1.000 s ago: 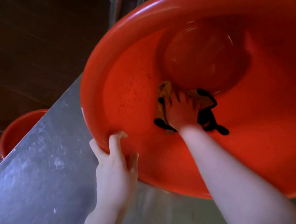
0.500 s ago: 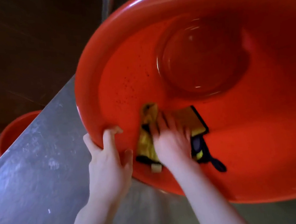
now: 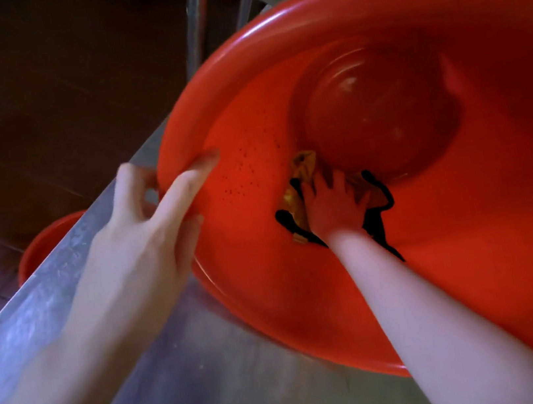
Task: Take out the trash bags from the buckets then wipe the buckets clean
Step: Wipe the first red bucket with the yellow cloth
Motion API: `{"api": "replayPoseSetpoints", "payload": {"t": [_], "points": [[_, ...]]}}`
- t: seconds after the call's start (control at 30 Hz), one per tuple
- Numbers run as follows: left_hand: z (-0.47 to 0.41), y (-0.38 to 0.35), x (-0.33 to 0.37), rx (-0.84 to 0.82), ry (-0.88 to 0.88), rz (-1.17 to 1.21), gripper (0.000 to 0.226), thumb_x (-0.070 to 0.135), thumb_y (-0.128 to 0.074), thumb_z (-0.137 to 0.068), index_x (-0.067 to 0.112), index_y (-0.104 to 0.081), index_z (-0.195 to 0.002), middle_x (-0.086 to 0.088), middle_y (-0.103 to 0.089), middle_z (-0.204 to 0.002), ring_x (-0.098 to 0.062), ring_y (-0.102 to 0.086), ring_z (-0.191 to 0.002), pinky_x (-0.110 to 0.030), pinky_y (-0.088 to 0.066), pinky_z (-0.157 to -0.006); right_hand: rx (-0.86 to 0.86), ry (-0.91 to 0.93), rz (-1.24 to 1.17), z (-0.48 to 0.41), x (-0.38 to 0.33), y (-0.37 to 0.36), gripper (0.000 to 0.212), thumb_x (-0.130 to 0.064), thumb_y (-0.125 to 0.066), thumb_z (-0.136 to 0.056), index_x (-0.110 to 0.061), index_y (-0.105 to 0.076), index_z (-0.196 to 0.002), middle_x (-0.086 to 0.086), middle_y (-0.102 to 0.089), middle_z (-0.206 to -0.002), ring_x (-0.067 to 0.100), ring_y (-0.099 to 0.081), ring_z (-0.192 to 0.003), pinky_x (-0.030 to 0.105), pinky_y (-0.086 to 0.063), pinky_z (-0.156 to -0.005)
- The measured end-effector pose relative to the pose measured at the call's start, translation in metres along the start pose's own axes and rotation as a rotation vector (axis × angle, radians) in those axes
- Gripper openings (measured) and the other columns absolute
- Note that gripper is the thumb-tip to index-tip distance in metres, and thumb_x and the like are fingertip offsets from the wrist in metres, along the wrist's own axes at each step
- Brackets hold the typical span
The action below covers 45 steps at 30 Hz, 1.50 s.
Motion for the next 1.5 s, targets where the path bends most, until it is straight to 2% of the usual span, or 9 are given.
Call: {"api": "replayPoseSetpoints", "payload": {"t": [0.07, 0.27, 0.53, 0.67, 0.83, 1.0, 1.2, 1.33, 1.5], "points": [[0.001, -0.011, -0.006, -0.059, 0.055, 0.075, 0.054, 0.021, -0.056, -0.092, 0.034, -0.040, -0.141, 0.006, -0.034, -0.107, -0.012, -0.052, -0.060, -0.030, -0.046, -0.059, 0.006, -0.021, 0.076, 0.000, 0.016, 0.003, 0.050, -0.051, -0.024, -0.101, -0.032, -0.030, -0.147, 0.004, -0.022, -0.156, 0.029, -0.023, -0.143, 0.065, -0.005, -0.112], [0.041, -0.063, 0.003, -0.208, 0.212, 0.352, 0.050, 0.022, -0.067, -0.086, 0.043, -0.038, -0.121, 0.025, -0.036, -0.109, 0.000, -0.058, -0.081, -0.028, -0.055, -0.065, 0.021, -0.041, 0.247, 0.005, 0.057, 0.016, 0.039, -0.040, -0.029, -0.102, -0.025, -0.047, -0.132, 0.006, -0.039, -0.137, 0.031, -0.030, -0.135, 0.070, -0.010, -0.109], [0.067, -0.095, 0.002, -0.245, 0.356, 0.499, 0.061, 0.017, -0.068, -0.085, 0.055, -0.032, -0.115, 0.020, -0.051, -0.111, -0.008, -0.060, -0.068, -0.016, -0.045, -0.060, -0.056, 0.133, 0.040, 0.104, 0.001, 0.012, 0.046, -0.051, -0.029, -0.099, -0.034, -0.042, -0.139, -0.003, -0.036, -0.147, 0.029, -0.040, -0.130, 0.056, -0.025, -0.110], [0.083, -0.105, -0.003, -0.258, 0.477, 0.601, 0.059, 0.014, -0.068, -0.086, 0.055, -0.034, -0.112, 0.023, -0.056, -0.110, -0.016, -0.064, -0.072, -0.030, -0.056, -0.066, -0.069, 0.220, 0.029, 0.156, -0.026, 0.007, 0.061, -0.065, -0.017, -0.092, -0.036, -0.044, -0.139, -0.008, -0.031, -0.152, 0.025, -0.029, -0.140, 0.060, -0.014, -0.113], [0.083, -0.107, 0.000, -0.293, 0.450, 0.543, 0.057, 0.022, -0.067, -0.084, 0.057, -0.031, -0.111, 0.031, -0.051, -0.109, -0.005, -0.057, -0.068, -0.022, -0.044, -0.061, -0.138, -0.052, -0.035, 0.083, -0.004, -0.002, 0.058, -0.059, -0.021, -0.097, -0.036, -0.019, -0.150, -0.005, -0.018, -0.158, 0.022, -0.014, -0.146, 0.061, -0.007, -0.113], [0.087, -0.109, 0.001, -0.325, 0.445, 0.539, 0.047, 0.038, -0.064, -0.087, 0.057, -0.031, -0.113, 0.028, -0.054, -0.098, 0.001, -0.057, -0.070, -0.009, -0.042, -0.058, -0.138, -0.217, -0.084, 0.007, 0.012, 0.002, 0.054, -0.050, -0.017, -0.102, -0.032, -0.018, -0.152, -0.002, -0.017, -0.158, 0.026, -0.014, -0.146, 0.063, -0.008, -0.113], [0.087, -0.109, 0.001, -0.354, 0.450, 0.537, 0.045, 0.040, -0.061, -0.089, 0.058, -0.028, -0.114, 0.017, -0.058, -0.098, 0.000, -0.062, -0.077, -0.010, -0.044, -0.059, -0.019, 0.005, -0.089, 0.073, -0.016, -0.001, 0.055, -0.053, -0.029, -0.098, -0.029, -0.031, -0.148, 0.000, -0.029, -0.154, 0.026, -0.027, -0.140, 0.055, -0.018, -0.112], [0.085, -0.105, 0.004, -0.369, 0.382, 0.538, 0.056, 0.027, -0.063, -0.090, 0.061, -0.026, -0.113, 0.021, -0.056, -0.106, -0.002, -0.062, -0.080, -0.012, -0.046, -0.065, 0.024, 0.225, -0.056, 0.153, -0.036, 0.001, 0.059, -0.059, -0.017, -0.094, -0.031, -0.046, -0.137, -0.002, -0.038, -0.148, 0.029, -0.037, -0.134, 0.059, -0.023, -0.111], [0.088, -0.104, 0.004, -0.350, 0.446, 0.541, 0.047, 0.034, -0.066, -0.088, 0.056, -0.032, -0.112, 0.021, -0.058, -0.101, -0.005, -0.060, -0.075, -0.016, -0.044, -0.063, -0.036, 0.051, -0.106, 0.081, -0.021, -0.004, 0.057, -0.055, -0.025, -0.098, -0.033, -0.022, -0.151, -0.006, -0.021, -0.158, 0.020, -0.017, -0.146, 0.059, -0.007, -0.115]]}}
Point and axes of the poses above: each hand's wrist, its own z-axis away from the middle knuckle, its own y-axis out of the back of the hand, x = y × z, the point moved 5 cm from there along -z, towards the middle knuckle
